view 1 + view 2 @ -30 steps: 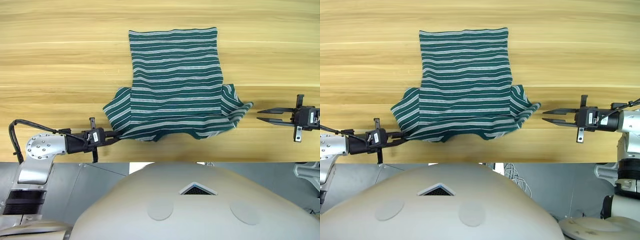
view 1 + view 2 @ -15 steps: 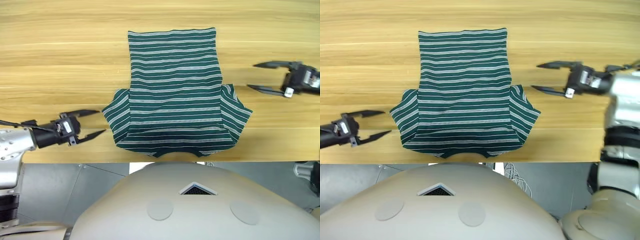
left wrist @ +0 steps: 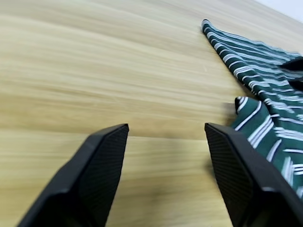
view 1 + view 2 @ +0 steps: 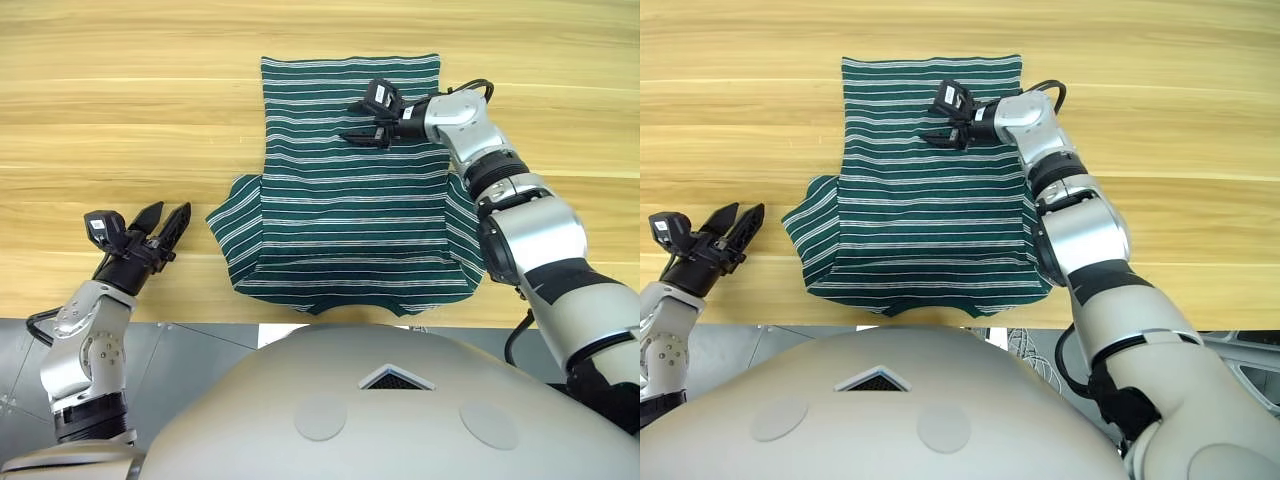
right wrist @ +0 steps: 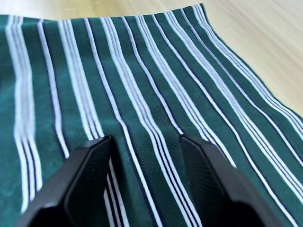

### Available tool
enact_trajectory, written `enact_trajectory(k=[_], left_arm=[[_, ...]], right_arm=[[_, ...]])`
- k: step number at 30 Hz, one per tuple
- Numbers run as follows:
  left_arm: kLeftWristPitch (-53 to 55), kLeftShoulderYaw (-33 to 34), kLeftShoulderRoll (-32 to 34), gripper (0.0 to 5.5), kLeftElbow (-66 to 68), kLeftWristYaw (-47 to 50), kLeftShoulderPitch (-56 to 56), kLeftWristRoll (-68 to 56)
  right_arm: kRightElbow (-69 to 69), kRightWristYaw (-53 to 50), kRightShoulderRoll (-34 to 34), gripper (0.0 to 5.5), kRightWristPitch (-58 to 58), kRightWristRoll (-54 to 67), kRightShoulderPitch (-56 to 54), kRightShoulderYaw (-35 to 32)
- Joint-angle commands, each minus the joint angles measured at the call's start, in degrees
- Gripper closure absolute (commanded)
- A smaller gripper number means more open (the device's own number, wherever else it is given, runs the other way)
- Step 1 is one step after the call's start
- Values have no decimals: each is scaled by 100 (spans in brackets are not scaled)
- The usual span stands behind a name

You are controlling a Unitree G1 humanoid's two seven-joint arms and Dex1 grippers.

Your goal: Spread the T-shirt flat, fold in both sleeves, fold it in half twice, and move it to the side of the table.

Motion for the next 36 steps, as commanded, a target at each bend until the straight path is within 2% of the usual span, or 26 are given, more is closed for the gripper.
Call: enact_trajectory(k=[1, 5, 9, 14, 22, 33, 36], left_arm=[[462, 14, -121, 264, -360, 427, 213, -47], [778, -25, -264, 264, -633, 524, 215, -303], [983, -147, -340, 264, -933, 605, 298, -386], [1123, -551, -502, 264, -702, 679, 159, -296], [1048, -813, -495, 381, -551, 786, 87, 82], [818, -370, -701, 541, -781, 676, -68, -313], [671, -604, -775, 549, -1183, 455, 24, -339]], right_arm=[[373, -520, 132, 283, 238, -405, 31, 132], [479, -962, 167, 283, 126, -579, 36, 200], [426, -852, 190, 283, -239, -576, 87, 173], [405, -830, 166, 283, -454, -671, 77, 151], [370, -822, 113, 283, -627, -668, 79, 87], [324, -793, 37, 283, -867, -653, 154, 11], [278, -702, -29, 283, -1082, -587, 183, -88]])
